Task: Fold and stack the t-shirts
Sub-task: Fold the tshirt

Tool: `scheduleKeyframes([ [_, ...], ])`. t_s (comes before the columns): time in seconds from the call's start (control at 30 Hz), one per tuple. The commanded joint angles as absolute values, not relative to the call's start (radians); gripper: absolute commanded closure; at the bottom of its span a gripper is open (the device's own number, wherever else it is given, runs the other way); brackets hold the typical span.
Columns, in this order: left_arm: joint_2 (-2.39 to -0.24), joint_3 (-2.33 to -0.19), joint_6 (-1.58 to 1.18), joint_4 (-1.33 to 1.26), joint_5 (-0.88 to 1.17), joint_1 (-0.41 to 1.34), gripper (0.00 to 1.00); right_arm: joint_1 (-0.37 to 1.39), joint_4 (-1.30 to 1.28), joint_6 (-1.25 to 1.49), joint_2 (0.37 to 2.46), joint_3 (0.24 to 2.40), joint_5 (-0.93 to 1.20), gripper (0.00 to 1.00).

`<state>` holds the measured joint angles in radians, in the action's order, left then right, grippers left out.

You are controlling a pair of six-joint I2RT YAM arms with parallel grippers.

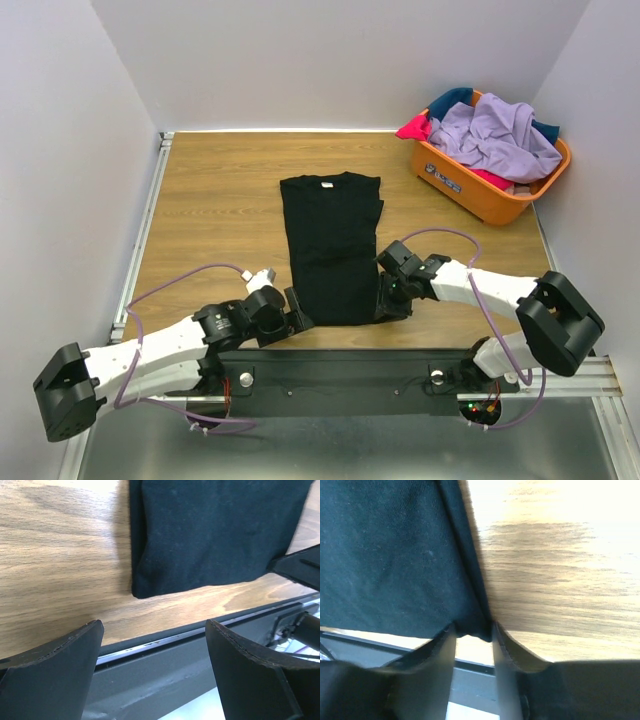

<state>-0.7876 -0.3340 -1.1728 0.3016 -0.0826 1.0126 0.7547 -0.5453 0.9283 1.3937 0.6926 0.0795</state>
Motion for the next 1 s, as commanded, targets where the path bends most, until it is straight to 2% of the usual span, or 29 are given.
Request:
scheduleKeyframes([
  [0.0,-0.825,-0.356,-1.157,0.270,-0.086,1.012,0.05,0.769,-0.548,0.923,1.416,0.670,0.046,0.70],
  [0.07,-0.836,-0.365,-1.164,0.288,-0.103,1.012,0.06,0.769,-0.548,0.922,1.413,0.670,0.044,0.76],
  [0.37,-0.828,-0.360,-1.223,0.311,-0.170,1.012,0.14,0.769,-0.548,0.907,1.417,0.680,0.051,0.77],
  [0.73,-1.041,-0.422,-1.137,0.249,-0.175,1.009,0.20,0.769,-0.548,0.882,1.446,0.713,0.055,0.77],
  [0.87,-1.091,-0.439,-1.118,0.245,-0.175,1.008,0.35,0.769,-0.548,0.873,1.448,0.719,0.058,0.78],
  [0.9,-1.098,-0.439,-1.117,0.250,-0.172,1.008,0.43,0.770,-0.549,0.870,1.445,0.722,0.058,0.78],
  [0.97,-1.098,-0.439,-1.118,0.258,-0.169,1.009,0.48,0.769,-0.549,0.868,1.443,0.724,0.058,0.78],
])
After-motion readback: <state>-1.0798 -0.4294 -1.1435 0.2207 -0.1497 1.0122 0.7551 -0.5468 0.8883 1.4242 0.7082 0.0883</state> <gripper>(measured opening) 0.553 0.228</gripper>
